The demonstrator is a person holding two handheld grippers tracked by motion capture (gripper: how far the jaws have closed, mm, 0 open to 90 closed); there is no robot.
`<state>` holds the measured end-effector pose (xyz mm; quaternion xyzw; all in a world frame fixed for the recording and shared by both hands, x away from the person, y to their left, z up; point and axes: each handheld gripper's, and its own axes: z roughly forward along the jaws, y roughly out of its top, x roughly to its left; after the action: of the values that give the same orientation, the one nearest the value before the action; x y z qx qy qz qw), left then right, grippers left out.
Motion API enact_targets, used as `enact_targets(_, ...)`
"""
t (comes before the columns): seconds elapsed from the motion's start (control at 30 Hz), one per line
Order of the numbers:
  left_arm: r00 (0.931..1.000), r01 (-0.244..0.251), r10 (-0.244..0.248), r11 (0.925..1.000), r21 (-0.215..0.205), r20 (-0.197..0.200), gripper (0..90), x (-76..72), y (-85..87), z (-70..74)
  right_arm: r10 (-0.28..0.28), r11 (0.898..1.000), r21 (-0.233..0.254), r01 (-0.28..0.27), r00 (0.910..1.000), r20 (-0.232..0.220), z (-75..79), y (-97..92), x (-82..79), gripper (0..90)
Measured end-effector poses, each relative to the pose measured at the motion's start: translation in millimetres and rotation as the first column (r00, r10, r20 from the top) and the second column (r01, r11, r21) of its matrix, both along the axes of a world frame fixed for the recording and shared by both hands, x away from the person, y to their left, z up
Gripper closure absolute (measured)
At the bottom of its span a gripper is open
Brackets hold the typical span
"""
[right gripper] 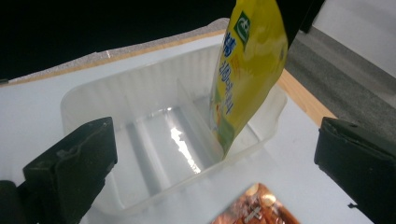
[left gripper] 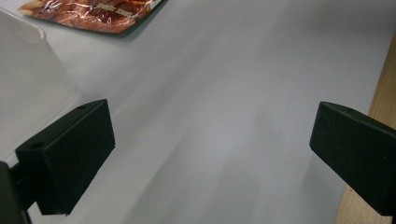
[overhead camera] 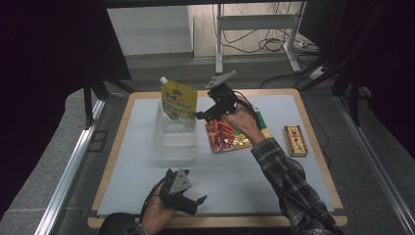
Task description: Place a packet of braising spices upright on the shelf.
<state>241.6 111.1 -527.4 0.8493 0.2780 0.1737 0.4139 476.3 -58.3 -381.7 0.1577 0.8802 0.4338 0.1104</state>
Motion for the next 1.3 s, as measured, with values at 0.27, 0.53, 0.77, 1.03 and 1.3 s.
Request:
enact_targets(0.27, 1.0, 0.003, -0.003, 1.0, -0.004, -0.001, 0.0, 0.5, 0.3, -0.4, 0.001, 1.0, 0.008, 0.0, 0.9999, -0.012, -5.2, -14.1, -15.9, 0.0)
enact_targets(0.53, 1.0, 0.007, -0.007, 1.0, 0.003, -0.002, 0.0, 0.4, -0.8, -1.2, -0.018, 1.0, 0.002, 0.018, 0.9996, -0.023, -14.8, -29.3, -29.4, 0.0)
enact_targets(0.77, 0.9999, 0.009, -0.009, 0.9999, 0.01, -0.004, 0.0, 0.5, -1.5, -2.1, -0.047, 0.999, 0.007, 0.048, 0.9981, -0.038, -26.6, -50.0, -36.6, 0.0)
enact_targets(1.03, 0.9999, 0.012, -0.012, 0.9998, 0.014, -0.002, 0.0, 0.8, -1.9, -2.6, -0.083, 0.997, -0.003, 0.083, 0.9965, -0.006, -33.1, -76.3, -38.0, 0.0)
enact_targets(1.3, 0.9999, 0.016, -0.016, 0.9996, 0.024, -0.004, 0.0, 0.9, -3.4, -3.5, -0.137, 0.991, -0.002, 0.137, 0.9904, -0.017, -46.7, -104.6, -38.0, 0.0)
